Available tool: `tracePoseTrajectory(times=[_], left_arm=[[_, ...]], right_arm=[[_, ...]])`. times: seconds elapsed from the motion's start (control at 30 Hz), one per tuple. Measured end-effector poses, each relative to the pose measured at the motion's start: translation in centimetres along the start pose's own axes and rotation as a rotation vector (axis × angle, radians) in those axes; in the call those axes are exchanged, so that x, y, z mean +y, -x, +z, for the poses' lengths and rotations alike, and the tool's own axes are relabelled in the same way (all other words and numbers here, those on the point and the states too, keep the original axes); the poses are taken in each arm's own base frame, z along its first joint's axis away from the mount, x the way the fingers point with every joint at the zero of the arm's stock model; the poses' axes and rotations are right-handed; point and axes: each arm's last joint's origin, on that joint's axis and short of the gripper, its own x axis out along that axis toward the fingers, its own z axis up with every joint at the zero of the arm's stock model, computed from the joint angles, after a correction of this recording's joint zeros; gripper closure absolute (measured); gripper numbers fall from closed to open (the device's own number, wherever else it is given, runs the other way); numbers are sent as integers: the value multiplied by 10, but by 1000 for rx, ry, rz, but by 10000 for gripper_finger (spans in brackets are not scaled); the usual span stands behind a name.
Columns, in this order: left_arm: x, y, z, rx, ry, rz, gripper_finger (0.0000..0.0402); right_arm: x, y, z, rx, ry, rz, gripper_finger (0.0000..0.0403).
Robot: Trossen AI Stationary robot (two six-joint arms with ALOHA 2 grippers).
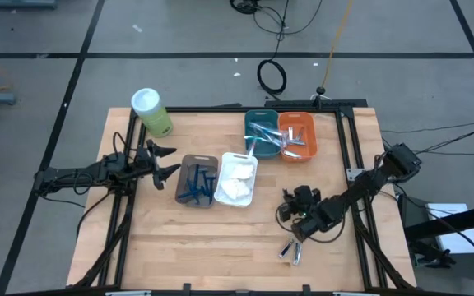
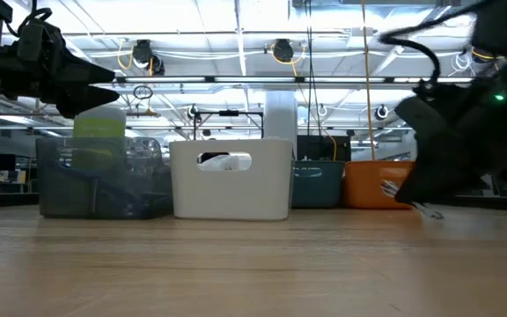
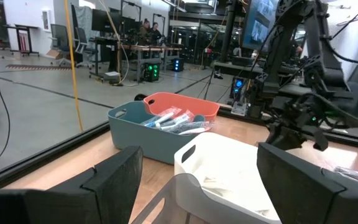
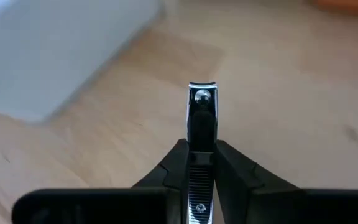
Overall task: Pick & Place Travel size toiletries
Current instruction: Put the silver nail cutter into the orange bin
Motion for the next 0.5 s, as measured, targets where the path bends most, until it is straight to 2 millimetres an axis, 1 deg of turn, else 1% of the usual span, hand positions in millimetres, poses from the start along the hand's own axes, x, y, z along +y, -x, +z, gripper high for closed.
tracePoseTrajectory(times=[0.1, 0.23, 0.37, 0.43, 0.5], left_arm=[[0, 0, 0, 0, 0, 0, 96], [0, 0, 0, 0, 0, 0, 96], [0, 0, 0, 0, 0, 0, 96], [0, 0, 0, 0, 0, 0, 96], [0, 0, 0, 0, 0, 0, 96]], right_arm=[[6, -5, 15, -11, 27, 48, 360], [15, -8, 45, -66, 77, 134, 361], [19, -11, 83, -107, 133, 255, 361], [15, -12, 105, -118, 154, 309, 361], [8, -13, 127, -129, 159, 333, 361]])
